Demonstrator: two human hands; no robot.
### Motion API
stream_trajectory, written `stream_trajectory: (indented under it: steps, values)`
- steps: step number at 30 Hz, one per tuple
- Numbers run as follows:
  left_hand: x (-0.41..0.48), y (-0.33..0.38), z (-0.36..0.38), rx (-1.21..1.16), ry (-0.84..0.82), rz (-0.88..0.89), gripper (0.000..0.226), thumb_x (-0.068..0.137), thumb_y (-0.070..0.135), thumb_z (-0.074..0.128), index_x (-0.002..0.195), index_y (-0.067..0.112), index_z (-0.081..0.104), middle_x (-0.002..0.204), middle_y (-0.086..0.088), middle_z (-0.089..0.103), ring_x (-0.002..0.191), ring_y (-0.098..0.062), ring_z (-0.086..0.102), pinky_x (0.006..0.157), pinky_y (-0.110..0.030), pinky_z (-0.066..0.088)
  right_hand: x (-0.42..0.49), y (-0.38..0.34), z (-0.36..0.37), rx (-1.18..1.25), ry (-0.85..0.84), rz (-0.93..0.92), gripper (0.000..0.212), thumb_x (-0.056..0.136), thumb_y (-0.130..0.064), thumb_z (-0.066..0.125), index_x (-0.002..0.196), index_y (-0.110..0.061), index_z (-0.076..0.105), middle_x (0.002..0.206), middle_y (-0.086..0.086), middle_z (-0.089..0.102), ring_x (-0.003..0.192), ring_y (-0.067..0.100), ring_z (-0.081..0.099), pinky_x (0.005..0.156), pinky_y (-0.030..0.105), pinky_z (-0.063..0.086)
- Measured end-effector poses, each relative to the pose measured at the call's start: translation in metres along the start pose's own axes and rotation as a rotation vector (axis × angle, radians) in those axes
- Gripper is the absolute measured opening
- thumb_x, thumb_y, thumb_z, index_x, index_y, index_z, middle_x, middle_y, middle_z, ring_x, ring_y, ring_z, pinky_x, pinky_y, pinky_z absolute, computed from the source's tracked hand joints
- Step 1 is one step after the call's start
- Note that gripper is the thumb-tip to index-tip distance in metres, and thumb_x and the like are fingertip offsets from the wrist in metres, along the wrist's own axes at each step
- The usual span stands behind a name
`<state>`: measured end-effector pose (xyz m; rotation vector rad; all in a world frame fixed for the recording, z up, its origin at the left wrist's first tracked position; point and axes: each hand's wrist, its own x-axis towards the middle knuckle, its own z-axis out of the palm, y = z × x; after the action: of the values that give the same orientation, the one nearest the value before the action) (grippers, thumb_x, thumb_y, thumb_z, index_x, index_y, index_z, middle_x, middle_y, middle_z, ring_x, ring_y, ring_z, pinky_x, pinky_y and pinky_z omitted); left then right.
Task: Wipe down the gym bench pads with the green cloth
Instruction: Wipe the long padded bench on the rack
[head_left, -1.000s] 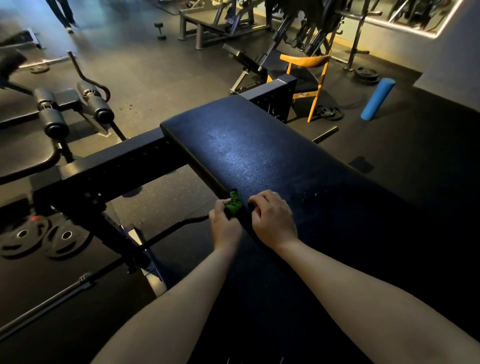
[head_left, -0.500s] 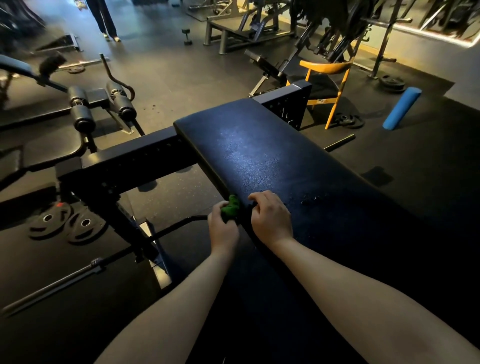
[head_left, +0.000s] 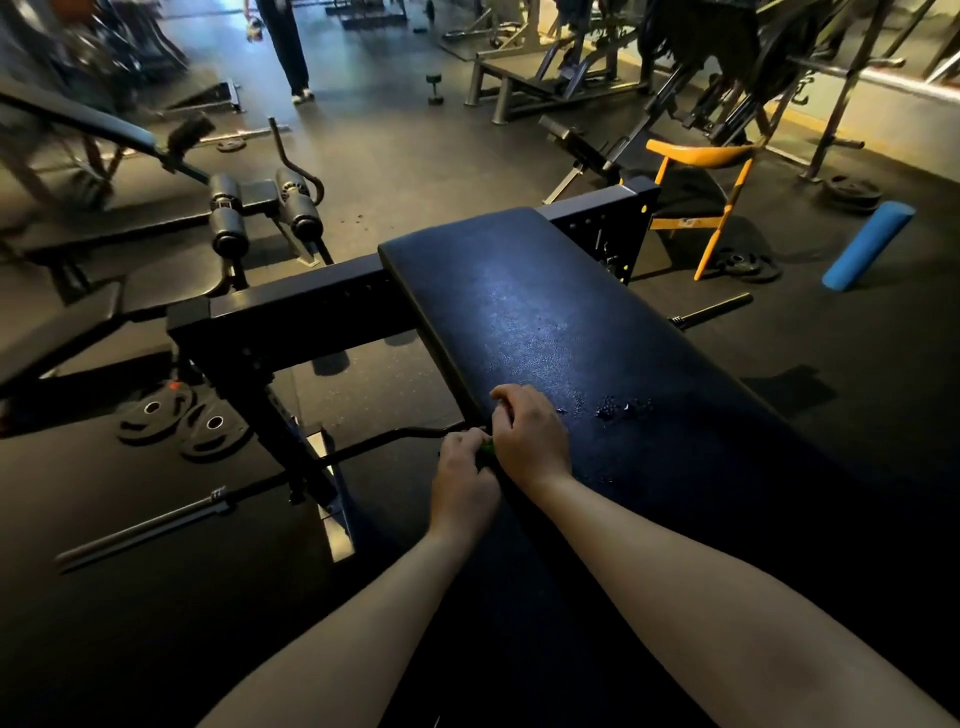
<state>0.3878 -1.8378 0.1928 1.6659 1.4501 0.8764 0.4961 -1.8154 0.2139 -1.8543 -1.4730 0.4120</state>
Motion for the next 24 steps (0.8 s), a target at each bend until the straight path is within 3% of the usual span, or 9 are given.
stream_trajectory:
  steps: [2, 5, 8, 11, 16, 19, 21, 24]
  values:
    - [0.008, 0.001, -0.006, 0.029, 0.014, 0.02, 0.038, 0.08, -0.01, 0.053, 0.104, 0.016, 0.067, 0.109, 0.0, 0.055, 0.099, -0.013, 0.051, 0.09, -0.024, 0.041, 0.0, 0.003, 0.001, 0.067, 0.014, 0.005, 0.024, 0.095, -0.018, 0.048, 0.113, -0.017, 0.065, 0.107, 0.002, 0.063, 0.104, 0.022, 0.055, 0.087, 0.04, 0.047]
    - [0.039, 0.008, -0.007, -0.054, 0.161, -0.084, 0.046, 0.081, -0.01, 0.052, 0.12, 0.012, 0.064, 0.124, -0.008, 0.054, 0.117, -0.022, 0.052, 0.107, -0.032, 0.039, 0.002, 0.004, 0.002, 0.146, 0.04, 0.039, 0.024, 0.093, -0.014, 0.049, 0.11, -0.013, 0.066, 0.103, 0.007, 0.063, 0.101, 0.027, 0.056, 0.088, 0.04, 0.046]
    - [0.056, 0.013, 0.006, -0.02, 0.082, -0.101, 0.043, 0.09, 0.0, 0.054, 0.13, 0.013, 0.062, 0.144, -0.012, 0.045, 0.134, -0.026, 0.044, 0.115, -0.03, 0.03, 0.002, 0.003, 0.002, 0.176, 0.073, 0.039, 0.023, 0.094, -0.021, 0.047, 0.106, -0.012, 0.065, 0.1, 0.007, 0.062, 0.097, 0.026, 0.055, 0.085, 0.039, 0.044]
    - [0.045, 0.013, 0.01, 0.086, 0.01, -0.009, 0.033, 0.097, 0.016, 0.058, 0.13, 0.019, 0.065, 0.154, -0.004, 0.038, 0.137, -0.021, 0.043, 0.111, -0.027, 0.032, 0.003, 0.003, 0.0, 0.165, 0.075, 0.024, 0.018, 0.098, -0.022, 0.05, 0.104, -0.014, 0.064, 0.1, 0.005, 0.061, 0.097, 0.023, 0.054, 0.085, 0.036, 0.042]
    - [0.018, 0.002, -0.006, 0.125, -0.096, 0.197, 0.047, 0.086, 0.001, 0.054, 0.131, 0.013, 0.065, 0.146, -0.001, 0.05, 0.131, -0.016, 0.051, 0.11, -0.024, 0.036, 0.004, 0.003, -0.002, 0.214, 0.04, 0.005, 0.017, 0.098, -0.024, 0.052, 0.104, -0.017, 0.066, 0.099, 0.002, 0.063, 0.095, 0.019, 0.057, 0.085, 0.035, 0.045]
    - [0.022, 0.008, -0.012, 0.054, -0.06, 0.157, 0.044, 0.082, -0.006, 0.053, 0.12, 0.012, 0.069, 0.13, -0.002, 0.061, 0.123, -0.02, 0.056, 0.102, -0.019, 0.038, 0.003, 0.004, -0.007, 0.24, 0.013, -0.002, 0.018, 0.098, -0.022, 0.054, 0.107, -0.016, 0.068, 0.101, 0.003, 0.065, 0.095, 0.019, 0.06, 0.085, 0.033, 0.046]
    - [0.029, 0.016, -0.016, -0.063, 0.024, 0.086, 0.048, 0.081, -0.01, 0.053, 0.118, 0.019, 0.065, 0.117, -0.002, 0.064, 0.113, -0.024, 0.06, 0.096, -0.024, 0.043, 0.003, 0.004, -0.009, 0.265, -0.03, 0.012, 0.023, 0.098, -0.023, 0.055, 0.117, -0.018, 0.066, 0.108, 0.002, 0.065, 0.101, 0.017, 0.06, 0.091, 0.034, 0.048]
    - [0.039, 0.032, -0.018, -0.208, 0.077, 0.021, 0.058, 0.087, -0.004, 0.054, 0.138, 0.024, 0.049, 0.128, 0.0, 0.056, 0.114, -0.017, 0.057, 0.098, -0.031, 0.046, 0.007, 0.0, -0.013, 0.435, -0.106, 0.037, 0.033, 0.095, -0.032, 0.054, 0.127, -0.028, 0.058, 0.119, -0.001, 0.061, 0.108, 0.012, 0.059, 0.098, 0.039, 0.049]
